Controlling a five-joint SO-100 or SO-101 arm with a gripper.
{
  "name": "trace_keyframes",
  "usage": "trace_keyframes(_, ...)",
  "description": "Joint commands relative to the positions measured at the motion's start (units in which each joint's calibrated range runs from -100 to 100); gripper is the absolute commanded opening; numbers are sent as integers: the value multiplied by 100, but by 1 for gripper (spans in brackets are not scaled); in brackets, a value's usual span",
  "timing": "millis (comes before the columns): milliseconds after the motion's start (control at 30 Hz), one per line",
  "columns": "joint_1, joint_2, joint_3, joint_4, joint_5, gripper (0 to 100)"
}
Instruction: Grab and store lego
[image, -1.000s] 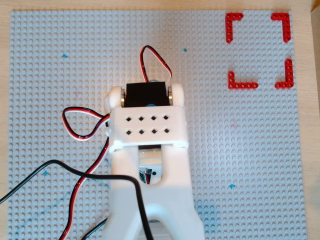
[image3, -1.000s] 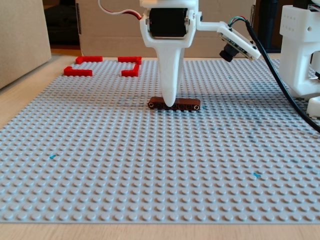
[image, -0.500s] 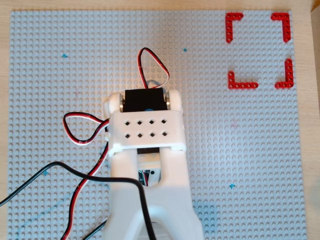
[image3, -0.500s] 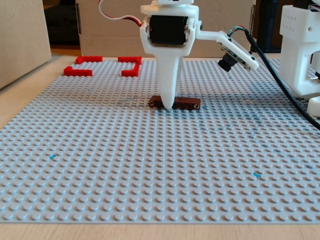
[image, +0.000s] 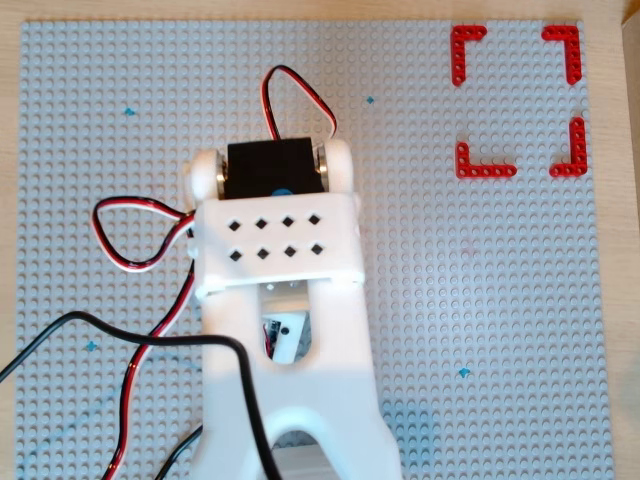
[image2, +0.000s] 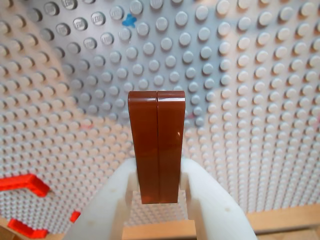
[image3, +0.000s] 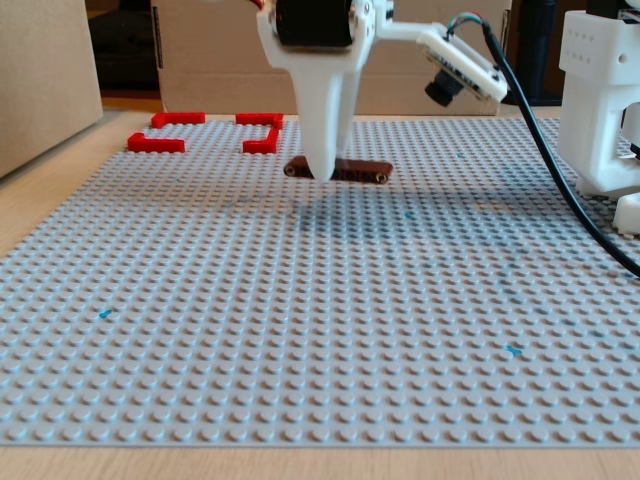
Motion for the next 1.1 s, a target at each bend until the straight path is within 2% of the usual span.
trace_keyframes(0, -67, -21, -1439, 958, -47, 1)
trace_keyframes(300, -52, -29, -2537, 1795, 173, 1)
trace_keyframes(433, 118, -12, -2719, 1446, 173, 1)
trace_keyframes(700, 1394, 530, -3036, 348, 309, 1)
trace_keyframes(1067, 2411, 2714, -5069, 374, 371, 1)
